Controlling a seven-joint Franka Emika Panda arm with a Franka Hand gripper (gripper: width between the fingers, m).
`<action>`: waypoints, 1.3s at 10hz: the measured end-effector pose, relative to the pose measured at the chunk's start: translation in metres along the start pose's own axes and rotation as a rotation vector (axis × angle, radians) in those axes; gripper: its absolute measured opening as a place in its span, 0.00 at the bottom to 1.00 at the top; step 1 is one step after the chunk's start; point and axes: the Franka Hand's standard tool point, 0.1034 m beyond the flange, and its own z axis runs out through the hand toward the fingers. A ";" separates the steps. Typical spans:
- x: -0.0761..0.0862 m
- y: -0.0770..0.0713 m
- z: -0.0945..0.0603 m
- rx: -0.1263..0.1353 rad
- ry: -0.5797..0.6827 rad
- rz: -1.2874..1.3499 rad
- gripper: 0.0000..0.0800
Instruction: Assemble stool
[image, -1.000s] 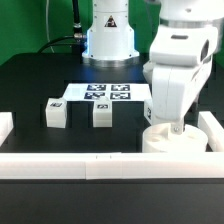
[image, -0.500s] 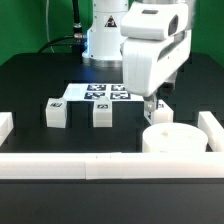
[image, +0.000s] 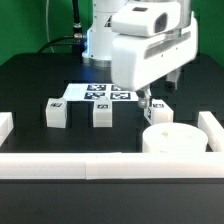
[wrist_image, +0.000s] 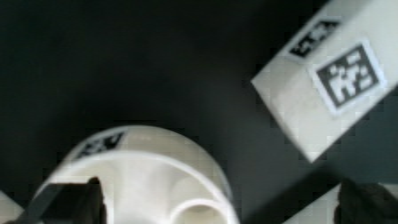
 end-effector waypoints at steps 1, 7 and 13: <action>-0.003 -0.005 0.003 0.005 -0.008 0.157 0.81; -0.001 -0.013 0.010 0.051 0.004 0.621 0.81; -0.010 -0.027 0.021 0.097 -0.101 0.773 0.81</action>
Offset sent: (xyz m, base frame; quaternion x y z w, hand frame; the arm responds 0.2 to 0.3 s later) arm 0.0000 0.0000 0.0000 0.0000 0.0000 0.1938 0.9810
